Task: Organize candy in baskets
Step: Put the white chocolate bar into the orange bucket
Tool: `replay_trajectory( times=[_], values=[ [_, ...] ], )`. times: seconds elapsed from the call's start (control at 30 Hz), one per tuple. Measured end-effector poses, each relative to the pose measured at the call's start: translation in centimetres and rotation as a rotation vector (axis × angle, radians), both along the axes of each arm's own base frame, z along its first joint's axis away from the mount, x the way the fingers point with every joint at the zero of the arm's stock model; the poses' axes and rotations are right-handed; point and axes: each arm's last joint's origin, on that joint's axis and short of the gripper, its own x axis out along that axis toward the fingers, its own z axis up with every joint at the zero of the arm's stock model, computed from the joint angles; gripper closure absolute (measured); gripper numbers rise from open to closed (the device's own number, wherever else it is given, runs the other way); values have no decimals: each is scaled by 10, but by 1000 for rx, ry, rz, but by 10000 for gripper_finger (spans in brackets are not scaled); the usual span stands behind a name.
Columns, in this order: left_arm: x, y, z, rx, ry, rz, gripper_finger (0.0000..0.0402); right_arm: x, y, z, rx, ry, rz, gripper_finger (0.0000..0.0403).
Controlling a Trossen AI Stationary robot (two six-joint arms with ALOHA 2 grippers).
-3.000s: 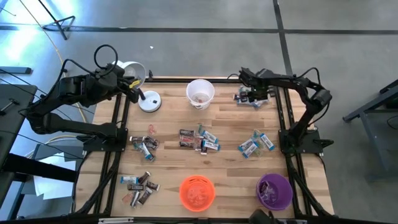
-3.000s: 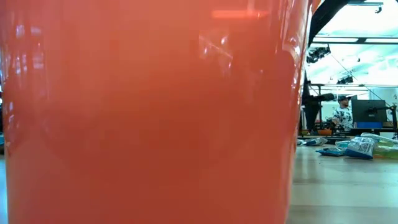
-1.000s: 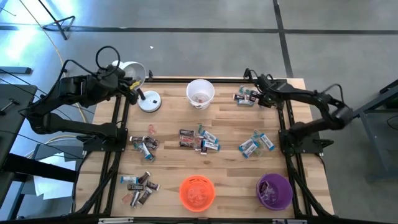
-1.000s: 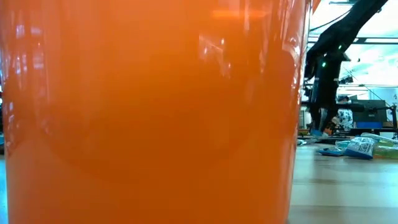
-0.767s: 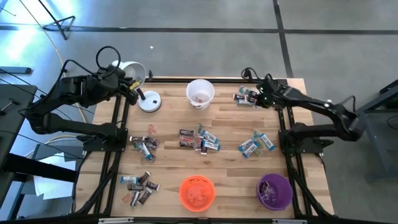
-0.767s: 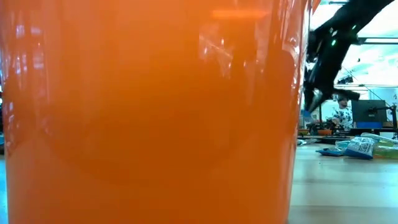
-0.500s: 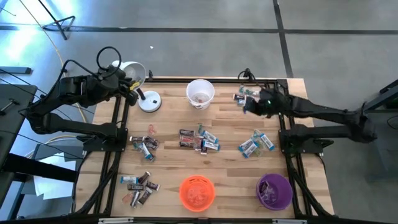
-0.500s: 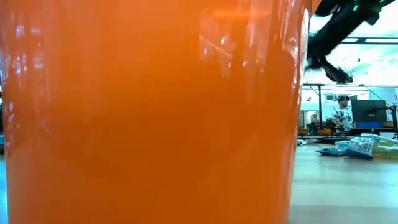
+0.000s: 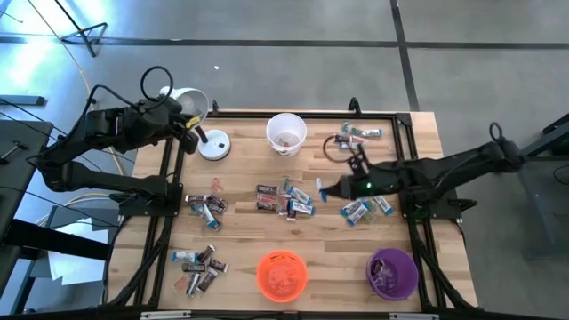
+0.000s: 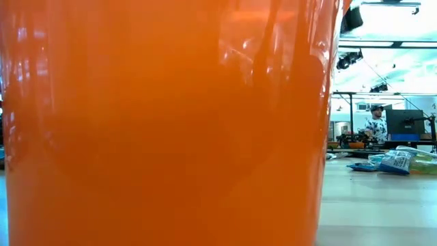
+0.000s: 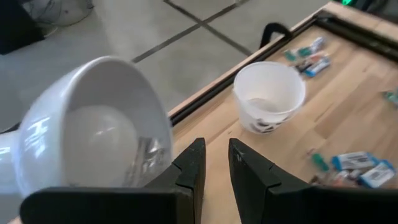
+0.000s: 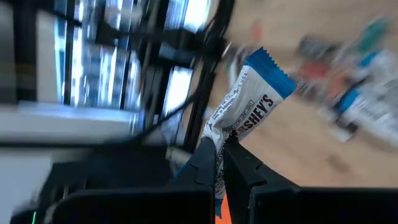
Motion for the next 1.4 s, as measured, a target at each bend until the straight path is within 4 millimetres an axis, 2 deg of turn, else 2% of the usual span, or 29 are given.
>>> replay_trajectory(
  times=[0.13, 0.3, 0.5, 0.67, 0.8, 0.97, 1.2, 1.4],
  values=[
    [2, 0, 3, 6, -36, -2, 346, 15, 21, 28, -50, -11, 162, 402],
    [4, -1, 2, -44, -64, -36, 346, 24, 43, 63, -128, 107, 285, 402],
    [5, -2, 2, -113, -101, -60, 346, 38, 73, 84, -194, 257, 381, 402],
    [5, -3, 1, -134, -108, -76, 346, 62, 102, 75, -261, 326, 474, 402],
    [5, -3, 1, -135, -109, -75, 346, 79, 115, 58, -274, 387, 526, 402],
    [5, -3, 1, -137, -108, -80, 346, 96, 117, 39, -276, 431, 546, 402],
    [5, -4, 1, -115, -73, -132, 346, 121, 117, 31, -235, 347, 528, 402],
    [4, -6, 2, -133, -67, -213, 346, 130, 119, 16, -157, 410, 509, 402]
  ],
)
